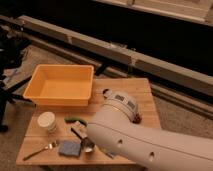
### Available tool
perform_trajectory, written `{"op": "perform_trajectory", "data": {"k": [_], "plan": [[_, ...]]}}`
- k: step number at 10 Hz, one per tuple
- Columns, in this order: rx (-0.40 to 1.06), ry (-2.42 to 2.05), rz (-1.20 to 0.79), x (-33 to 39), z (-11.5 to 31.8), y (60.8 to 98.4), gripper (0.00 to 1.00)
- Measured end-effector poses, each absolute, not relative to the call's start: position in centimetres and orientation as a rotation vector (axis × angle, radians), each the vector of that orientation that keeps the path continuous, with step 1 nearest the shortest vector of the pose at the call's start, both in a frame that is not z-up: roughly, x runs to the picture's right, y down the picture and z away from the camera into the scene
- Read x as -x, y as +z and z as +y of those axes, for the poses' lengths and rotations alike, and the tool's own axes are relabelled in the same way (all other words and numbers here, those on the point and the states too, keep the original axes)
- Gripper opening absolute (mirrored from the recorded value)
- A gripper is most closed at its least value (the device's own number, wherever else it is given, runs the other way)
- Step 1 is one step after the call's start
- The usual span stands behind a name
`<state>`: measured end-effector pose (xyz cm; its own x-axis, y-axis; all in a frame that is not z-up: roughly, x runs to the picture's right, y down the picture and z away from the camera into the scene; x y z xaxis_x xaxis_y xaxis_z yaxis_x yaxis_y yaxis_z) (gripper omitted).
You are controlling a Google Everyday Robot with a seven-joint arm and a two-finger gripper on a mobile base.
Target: Place fork in paper cup
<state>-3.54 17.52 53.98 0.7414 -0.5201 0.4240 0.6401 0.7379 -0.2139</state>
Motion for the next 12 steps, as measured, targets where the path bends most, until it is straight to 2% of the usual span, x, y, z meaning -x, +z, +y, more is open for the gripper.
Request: {"op": "perform_trajectory", "data": {"k": [4, 7, 12], "plan": [[0.368, -0.652, -0.351, 3.5, 17.5, 54.1, 0.65], [0.414, -0.717, -0.349, 5.8, 16.4, 56.3, 0.65], [0.457, -0.903, -0.367, 15.6, 15.4, 58.3, 0.65]]}}
